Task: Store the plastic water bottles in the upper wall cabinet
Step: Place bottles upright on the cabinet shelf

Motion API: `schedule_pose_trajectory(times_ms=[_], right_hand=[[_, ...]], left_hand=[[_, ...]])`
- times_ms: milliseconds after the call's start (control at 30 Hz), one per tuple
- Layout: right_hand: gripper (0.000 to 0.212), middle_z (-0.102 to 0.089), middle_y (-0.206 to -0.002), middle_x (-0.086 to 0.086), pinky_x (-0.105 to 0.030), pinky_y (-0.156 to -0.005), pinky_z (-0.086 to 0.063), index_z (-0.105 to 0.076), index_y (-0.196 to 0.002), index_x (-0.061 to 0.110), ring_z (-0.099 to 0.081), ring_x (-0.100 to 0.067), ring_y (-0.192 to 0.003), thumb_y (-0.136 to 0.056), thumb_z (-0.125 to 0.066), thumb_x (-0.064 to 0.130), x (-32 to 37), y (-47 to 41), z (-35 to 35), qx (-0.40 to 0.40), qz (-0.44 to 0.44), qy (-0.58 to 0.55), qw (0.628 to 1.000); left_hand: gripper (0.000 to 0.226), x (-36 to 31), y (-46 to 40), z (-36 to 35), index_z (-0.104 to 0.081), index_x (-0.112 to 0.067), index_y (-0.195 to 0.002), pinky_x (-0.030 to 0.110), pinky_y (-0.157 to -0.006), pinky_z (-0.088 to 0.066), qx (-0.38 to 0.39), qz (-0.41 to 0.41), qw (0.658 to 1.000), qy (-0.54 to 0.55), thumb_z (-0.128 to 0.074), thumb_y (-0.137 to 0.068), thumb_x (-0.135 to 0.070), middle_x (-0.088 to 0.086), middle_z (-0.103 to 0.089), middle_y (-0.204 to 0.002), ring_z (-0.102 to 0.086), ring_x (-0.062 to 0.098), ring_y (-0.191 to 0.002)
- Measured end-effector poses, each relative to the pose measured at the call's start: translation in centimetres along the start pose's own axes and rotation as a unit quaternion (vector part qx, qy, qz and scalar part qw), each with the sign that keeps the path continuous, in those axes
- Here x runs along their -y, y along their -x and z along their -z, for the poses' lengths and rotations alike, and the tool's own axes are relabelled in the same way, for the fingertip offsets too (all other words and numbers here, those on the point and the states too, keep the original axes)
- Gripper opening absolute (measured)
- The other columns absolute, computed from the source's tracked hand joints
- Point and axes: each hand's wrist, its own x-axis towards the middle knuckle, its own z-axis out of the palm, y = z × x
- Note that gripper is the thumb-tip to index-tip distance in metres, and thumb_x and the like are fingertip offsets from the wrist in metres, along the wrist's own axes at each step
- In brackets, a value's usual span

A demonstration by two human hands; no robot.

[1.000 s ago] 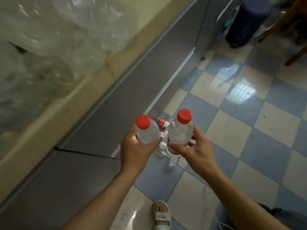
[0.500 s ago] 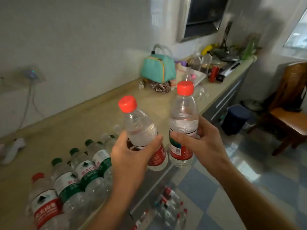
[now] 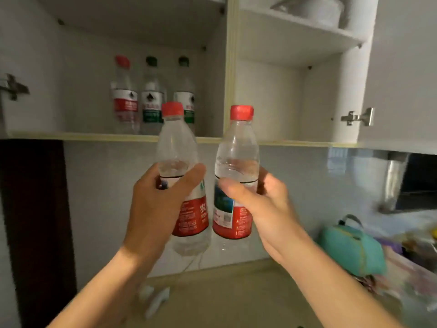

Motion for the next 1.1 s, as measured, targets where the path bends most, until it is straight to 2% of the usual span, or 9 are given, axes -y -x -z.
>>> schedule_pose_trajectory(times_ms=[100, 233, 400, 600, 700, 800, 933, 1000, 1100], right_hand=[[0.052, -0.079, -0.105, 0.006, -0.04, -0.084, -0.06, -0.071, -0.114, 0.033, -0.076, -0.014, -0.096, -0.067, -0.087, 0.049, 2.1, -4.0, -4.4, 0.015, 0.029, -0.009, 0.999], [0.037, -0.079, -0.1, 0.006, -0.036, -0.079, -0.06, -0.071, -0.112, 0.03, -0.077, -0.013, -0.091, -0.078, -0.084, 0.038, 4.2, -9.1, -8.1, 0.019, 0.058, 0.001, 0.998], [0.031, -0.078, -0.087, 0.011, -0.032, -0.066, -0.055, -0.069, -0.099, 0.034, -0.076, -0.009, -0.078, -0.073, -0.085, 0.042, 6.5, -15.0, -9.9, -0.057, 0.081, 0.01, 0.995], [0.033, -0.077, -0.083, 0.009, -0.032, -0.062, -0.058, -0.068, -0.102, 0.03, -0.076, -0.01, -0.073, -0.076, -0.085, 0.042, 7.9, -21.1, -11.4, -0.101, 0.112, 0.013, 0.989], [0.031, -0.076, -0.084, 0.005, -0.024, -0.056, -0.052, -0.067, -0.101, 0.027, -0.075, -0.01, -0.072, -0.079, -0.084, 0.04, 6.8, -24.0, -12.1, -0.11, 0.113, 0.027, 0.987], [0.031, -0.074, -0.091, 0.002, -0.03, -0.064, -0.054, -0.064, -0.102, 0.027, -0.074, -0.016, -0.082, -0.08, -0.084, 0.036, 4.5, -26.3, -12.5, -0.103, 0.1, 0.033, 0.989], [0.033, -0.074, -0.095, 0.001, -0.037, -0.07, -0.062, -0.062, -0.105, 0.028, -0.074, -0.016, -0.083, -0.081, -0.082, 0.04, 1.7, -29.1, -12.1, -0.109, 0.091, 0.037, 0.989], [0.038, -0.072, -0.099, -0.002, -0.038, -0.07, -0.063, -0.062, -0.11, 0.024, -0.073, -0.018, -0.084, -0.082, -0.08, 0.041, 1.0, -30.3, -11.6, -0.11, 0.084, 0.05, 0.989], [0.05, -0.065, -0.113, -0.007, -0.044, -0.079, -0.063, -0.056, -0.122, 0.021, -0.07, -0.022, -0.093, -0.083, -0.078, 0.044, 0.1, -31.7, -11.2, -0.095, 0.082, 0.086, 0.988]], left_hand=[[0.034, -2.0, -4.8, 3.2, -0.076, -0.046, -0.091, 0.033, -0.068, -0.06, -0.006, 0.023, 0.999, 0.021, -0.081, -0.062, -0.065, -0.009, -0.08, -0.092, -0.078, 0.013, -0.08], [0.038, -3.8, -11.2, 6.3, -0.077, -0.033, -0.095, 0.029, -0.054, -0.06, -0.026, 0.012, 0.999, 0.026, -0.084, -0.068, -0.06, -0.003, -0.08, -0.087, -0.078, 0.018, -0.075], [0.045, -5.4, -18.1, 7.8, -0.068, -0.039, -0.105, 0.035, -0.067, -0.061, -0.063, -0.052, 0.997, 0.007, -0.078, -0.071, -0.067, -0.012, -0.078, -0.09, -0.077, 0.011, -0.079], [0.045, -5.3, -24.1, 8.0, -0.064, -0.029, -0.11, 0.012, -0.048, -0.051, -0.087, -0.157, 0.981, -0.069, -0.079, -0.079, -0.058, -0.007, -0.072, -0.093, -0.072, 0.001, -0.075], [0.043, -3.6, -26.2, 8.4, -0.061, -0.027, -0.107, 0.022, -0.056, -0.05, -0.111, -0.137, 0.978, -0.113, -0.076, -0.081, -0.058, -0.003, -0.07, -0.098, -0.07, 0.01, -0.079], [0.045, -2.2, -28.1, 8.8, -0.056, -0.027, -0.105, 0.028, -0.063, -0.052, -0.133, -0.116, 0.972, -0.156, -0.072, -0.082, -0.062, 0.001, -0.064, -0.108, -0.068, 0.018, -0.091], [0.067, 0.0, -29.7, 8.8, -0.051, -0.009, -0.123, 0.037, -0.089, -0.044, -0.192, -0.119, 0.921, -0.316, -0.073, -0.083, -0.058, 0.015, -0.04, -0.134, -0.043, 0.031, -0.125], [0.077, 0.9, -30.0, 8.4, -0.048, -0.004, -0.13, 0.043, -0.103, -0.039, -0.202, -0.113, 0.908, -0.349, -0.072, -0.082, -0.059, 0.015, -0.034, -0.142, -0.036, 0.034, -0.131], [0.084, 1.6, -30.6, 7.9, -0.043, -0.003, -0.136, 0.045, -0.106, -0.037, -0.209, -0.103, 0.905, -0.356, -0.069, -0.083, -0.062, 0.014, -0.03, -0.147, -0.034, 0.035, -0.133]])
